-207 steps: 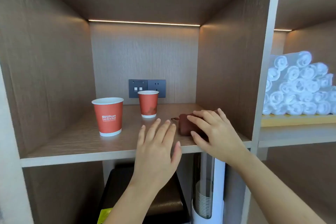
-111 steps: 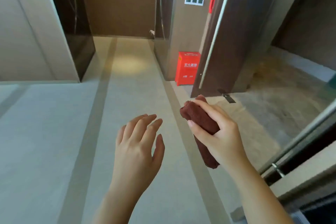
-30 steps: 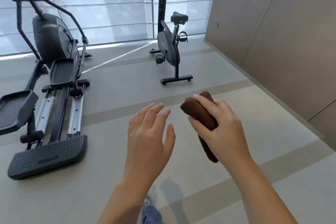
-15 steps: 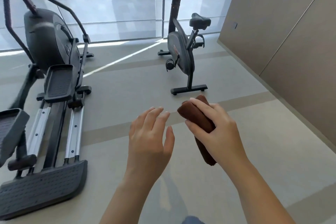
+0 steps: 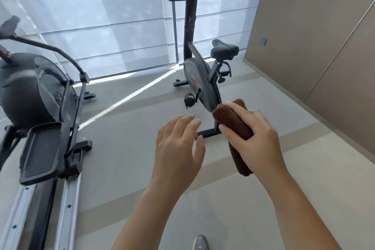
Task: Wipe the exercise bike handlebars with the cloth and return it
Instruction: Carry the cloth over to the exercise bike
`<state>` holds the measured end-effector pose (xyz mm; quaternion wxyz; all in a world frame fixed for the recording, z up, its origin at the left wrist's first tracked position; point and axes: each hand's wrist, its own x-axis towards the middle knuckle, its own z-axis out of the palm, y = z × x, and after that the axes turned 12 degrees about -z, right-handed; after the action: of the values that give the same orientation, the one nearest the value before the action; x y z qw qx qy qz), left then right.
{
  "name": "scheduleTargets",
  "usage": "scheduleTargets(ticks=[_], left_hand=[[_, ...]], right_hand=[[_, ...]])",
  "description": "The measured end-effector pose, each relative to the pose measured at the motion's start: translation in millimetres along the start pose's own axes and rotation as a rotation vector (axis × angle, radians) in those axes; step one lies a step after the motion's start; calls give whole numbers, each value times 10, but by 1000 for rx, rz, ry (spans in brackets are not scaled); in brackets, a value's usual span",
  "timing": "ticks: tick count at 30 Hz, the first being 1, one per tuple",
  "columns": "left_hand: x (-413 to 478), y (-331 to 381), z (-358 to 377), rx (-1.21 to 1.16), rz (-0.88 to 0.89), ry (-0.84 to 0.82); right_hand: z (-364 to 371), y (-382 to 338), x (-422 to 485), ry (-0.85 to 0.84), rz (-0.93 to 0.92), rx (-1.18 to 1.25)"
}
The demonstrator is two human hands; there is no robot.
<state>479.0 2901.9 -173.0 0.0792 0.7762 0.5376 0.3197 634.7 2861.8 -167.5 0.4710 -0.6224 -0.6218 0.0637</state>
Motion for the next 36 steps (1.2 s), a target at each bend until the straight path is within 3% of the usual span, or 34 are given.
scheduleTargets(ticks=[7, 15, 23, 36], left_hand=[[1263, -501, 251, 22, -53, 64], [2625, -1599, 653, 4, -127, 89], [4381, -2728, 701, -1, -102, 132], [6432, -3308, 1585, -57, -11, 51]], right_hand=[[607, 377, 1381, -50, -24, 24], [1913, 733, 2645, -126, -19, 40], [3235, 591, 4326, -113, -96, 2], [3993, 1540, 6131, -9, -6, -32]])
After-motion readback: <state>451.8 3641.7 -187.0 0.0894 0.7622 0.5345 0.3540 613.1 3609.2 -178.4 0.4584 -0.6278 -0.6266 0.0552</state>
